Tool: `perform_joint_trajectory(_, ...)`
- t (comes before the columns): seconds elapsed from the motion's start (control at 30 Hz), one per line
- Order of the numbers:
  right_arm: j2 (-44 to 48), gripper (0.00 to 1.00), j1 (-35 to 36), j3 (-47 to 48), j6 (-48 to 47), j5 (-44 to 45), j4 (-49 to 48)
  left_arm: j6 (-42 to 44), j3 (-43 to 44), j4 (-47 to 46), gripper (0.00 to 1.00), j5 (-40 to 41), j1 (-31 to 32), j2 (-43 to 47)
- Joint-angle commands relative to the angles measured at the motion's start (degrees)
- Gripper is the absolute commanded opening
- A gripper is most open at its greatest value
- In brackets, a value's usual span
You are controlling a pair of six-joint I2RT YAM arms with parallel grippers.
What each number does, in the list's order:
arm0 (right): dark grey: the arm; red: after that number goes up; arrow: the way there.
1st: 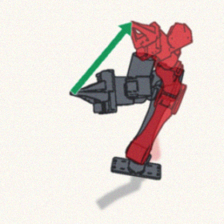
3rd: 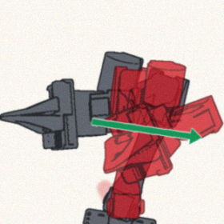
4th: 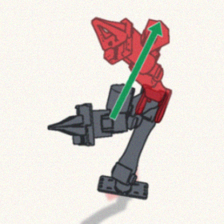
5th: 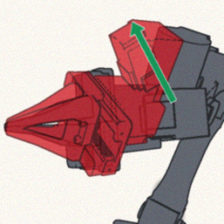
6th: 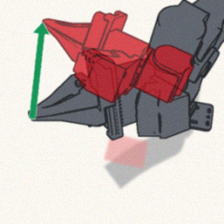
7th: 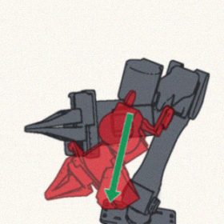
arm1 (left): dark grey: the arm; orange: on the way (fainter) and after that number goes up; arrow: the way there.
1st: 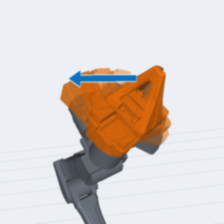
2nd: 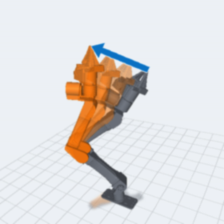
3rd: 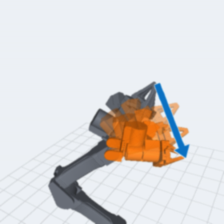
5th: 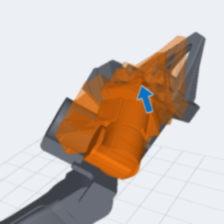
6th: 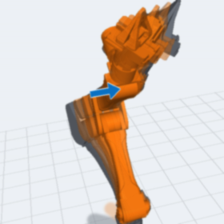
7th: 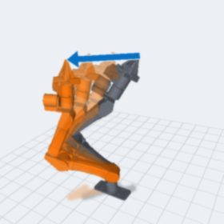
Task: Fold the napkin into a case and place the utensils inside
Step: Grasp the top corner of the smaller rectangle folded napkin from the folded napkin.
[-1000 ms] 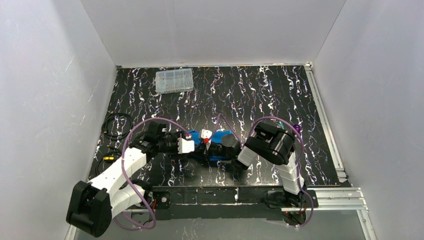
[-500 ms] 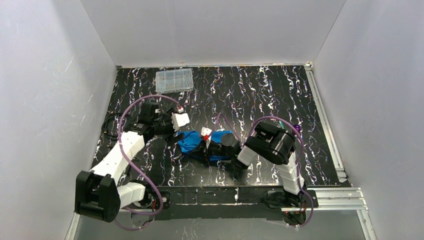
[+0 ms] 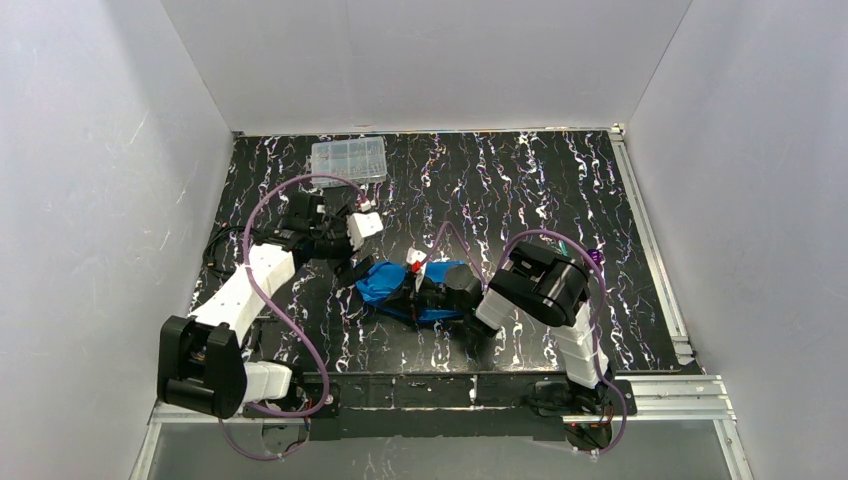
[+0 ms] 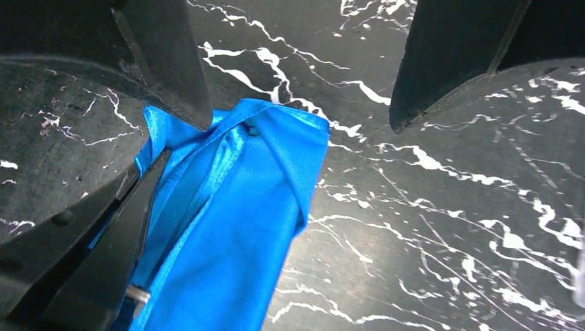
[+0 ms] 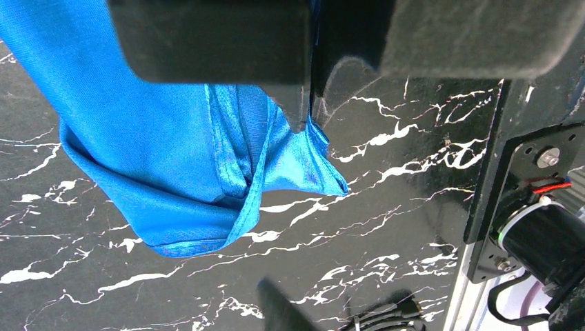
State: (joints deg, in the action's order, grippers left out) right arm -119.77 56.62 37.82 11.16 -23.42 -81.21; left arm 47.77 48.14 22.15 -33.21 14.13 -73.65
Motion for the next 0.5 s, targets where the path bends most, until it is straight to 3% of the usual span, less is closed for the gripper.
perform_joint_trajectory(0.0,-1.28,0.01,-0.23,1.16,1.27,-1.45,-4.84,-2.63,6.47,7.72,0.98,-0.90,-0.34,0.01)
perform_joint_trajectory(0.13,-0.80,0.01,-0.26,0.62,1.36,-1.25,-4.72,6.46,10.42,17.66,0.98,-5.67,-0.38,-3.72)
perform_joint_trajectory(0.23,-0.33,0.01,-0.26,0.54,1.42,-0.94,-4.13,5.37,7.49,13.08,0.98,-7.11,0.13,-3.27)
perform_joint_trajectory(0.33,0.03,0.01,-0.29,0.92,1.49,-0.88,-3.02,3.44,2.52,5.17,0.97,-3.51,2.05,-2.65)
perform_joint_trajectory(0.47,0.20,0.01,-0.33,1.11,1.43,-0.56,-2.04,-0.03,-2.81,-4.28,0.88,1.05,4.35,-2.69)
